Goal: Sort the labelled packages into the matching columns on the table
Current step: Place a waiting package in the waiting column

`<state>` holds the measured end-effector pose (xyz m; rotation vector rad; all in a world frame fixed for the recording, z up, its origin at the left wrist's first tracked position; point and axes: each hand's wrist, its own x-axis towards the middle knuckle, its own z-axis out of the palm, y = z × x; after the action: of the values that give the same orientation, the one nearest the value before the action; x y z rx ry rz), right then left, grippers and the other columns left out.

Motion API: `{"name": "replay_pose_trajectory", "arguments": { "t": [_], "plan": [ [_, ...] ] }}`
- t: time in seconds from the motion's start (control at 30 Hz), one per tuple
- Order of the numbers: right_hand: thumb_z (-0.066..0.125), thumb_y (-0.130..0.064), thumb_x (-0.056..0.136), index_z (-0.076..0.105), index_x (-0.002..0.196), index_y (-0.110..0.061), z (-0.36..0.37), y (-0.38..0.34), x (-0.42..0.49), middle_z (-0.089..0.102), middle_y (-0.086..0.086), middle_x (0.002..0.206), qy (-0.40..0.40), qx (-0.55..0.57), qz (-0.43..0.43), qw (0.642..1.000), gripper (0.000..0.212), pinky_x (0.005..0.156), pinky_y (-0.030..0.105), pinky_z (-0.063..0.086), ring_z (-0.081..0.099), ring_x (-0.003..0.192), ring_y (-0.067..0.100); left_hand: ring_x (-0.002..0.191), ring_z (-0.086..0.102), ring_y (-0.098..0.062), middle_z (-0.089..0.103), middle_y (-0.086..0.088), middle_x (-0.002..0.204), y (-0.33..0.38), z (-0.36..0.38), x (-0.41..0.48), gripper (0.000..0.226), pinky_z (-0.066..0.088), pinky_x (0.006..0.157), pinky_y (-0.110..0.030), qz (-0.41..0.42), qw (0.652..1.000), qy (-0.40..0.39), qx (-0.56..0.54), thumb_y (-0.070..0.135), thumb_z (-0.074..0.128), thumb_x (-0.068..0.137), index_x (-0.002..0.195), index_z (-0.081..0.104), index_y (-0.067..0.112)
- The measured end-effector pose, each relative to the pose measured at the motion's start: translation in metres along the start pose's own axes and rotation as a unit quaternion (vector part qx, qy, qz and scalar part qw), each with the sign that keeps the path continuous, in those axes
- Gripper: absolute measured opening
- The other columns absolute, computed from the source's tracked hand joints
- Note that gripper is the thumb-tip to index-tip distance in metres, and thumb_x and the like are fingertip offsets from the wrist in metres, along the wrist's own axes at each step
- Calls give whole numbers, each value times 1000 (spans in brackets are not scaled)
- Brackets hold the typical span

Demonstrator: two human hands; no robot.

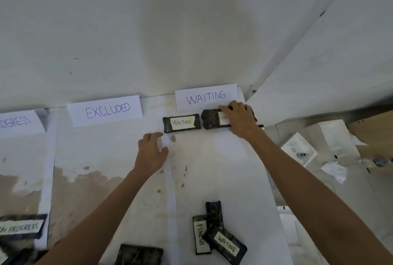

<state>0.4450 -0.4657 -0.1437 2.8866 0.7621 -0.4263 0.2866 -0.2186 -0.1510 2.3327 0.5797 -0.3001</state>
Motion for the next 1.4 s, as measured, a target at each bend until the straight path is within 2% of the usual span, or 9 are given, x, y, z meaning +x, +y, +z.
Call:
{"name": "replay_pose_trajectory", "arguments": {
  "t": [0.17, 0.33, 0.53, 0.73, 0.93, 1.03, 1.17, 1.3, 1.4],
  "plan": [
    [68, -14, 80, 31, 143, -23, 2, 4, -1, 41, 10, 132, 8, 11, -16, 1000, 74, 105, 43, 30, 41, 120, 30, 123, 36, -35, 42, -16, 135, 2, -1, 0, 48, 31, 103, -40, -1, 1000, -5, 10, 16, 60, 85, 131, 46, 9],
    [65, -12, 82, 27, 147, -19, -3, 4, -10, 37, 13, 140, 1, 49, -10, 999, 76, 110, 42, 23, 33, 132, 31, 123, 38, -35, 42, -15, 137, 3, -9, -3, 50, 36, 100, -41, 8, 1000, -25, 12, 19, 59, 87, 133, 43, 10],
    [66, -8, 82, 24, 148, -16, -16, -9, -43, 35, 14, 142, 34, 129, 10, 991, 79, 111, 39, 22, 31, 133, 29, 117, 45, -32, 47, -13, 133, 10, -21, -27, 48, 42, 94, -41, 97, 990, -16, 100, 22, 57, 87, 132, 44, 13],
    [65, -10, 83, 23, 148, -20, -22, -44, -105, 36, 11, 143, 13, 184, 21, 983, 78, 99, 37, 37, 41, 126, 28, 116, 46, -31, 49, -10, 131, 9, -26, -74, 46, 41, 92, -39, 168, 974, 5, 151, 22, 57, 86, 130, 47, 13],
    [60, -9, 87, 32, 145, -20, -10, -79, -181, 43, 7, 135, -8, 236, 29, 971, 66, 89, 35, 44, 49, 116, 26, 118, 46, -31, 49, -9, 132, -9, -24, -122, 45, 41, 91, -41, 199, 968, -17, 150, 20, 56, 87, 130, 47, 13],
    [60, -10, 88, 40, 140, -20, 6, -91, -219, 49, 4, 131, -23, 276, 52, 960, 58, 89, 29, 41, 49, 118, 21, 122, 43, -29, 46, -7, 136, -24, -19, -143, 46, 41, 94, -41, 198, 968, -42, 150, 21, 54, 87, 132, 45, 14],
    [63, -14, 86, 45, 137, -20, 33, -108, -264, 54, 3, 128, -46, 318, 108, 941, 54, 93, 31, 43, 51, 117, 20, 125, 40, -29, 44, -7, 138, -46, -10, -164, 47, 40, 98, -41, 192, 964, -87, 161, 23, 53, 88, 134, 44, 15],
    [71, -32, 79, 36, 141, -21, 62, -125, -293, 48, 6, 132, -117, 296, 171, 932, 72, 98, 39, 42, 47, 121, 25, 125, 40, -28, 45, -7, 138, -61, -5, -183, 48, 41, 98, -41, 186, 964, -106, 158, 22, 54, 87, 134, 44, 15],
    [68, -31, 80, 35, 140, -20, 79, -138, -304, 45, 8, 129, -104, 212, 168, 957, 70, 90, 38, 42, 47, 115, 28, 123, 41, -27, 46, -6, 137, -66, -6, -194, 48, 42, 98, -41, 185, 965, -109, 151, 22, 53, 88, 134, 44, 14]
  ]
}}
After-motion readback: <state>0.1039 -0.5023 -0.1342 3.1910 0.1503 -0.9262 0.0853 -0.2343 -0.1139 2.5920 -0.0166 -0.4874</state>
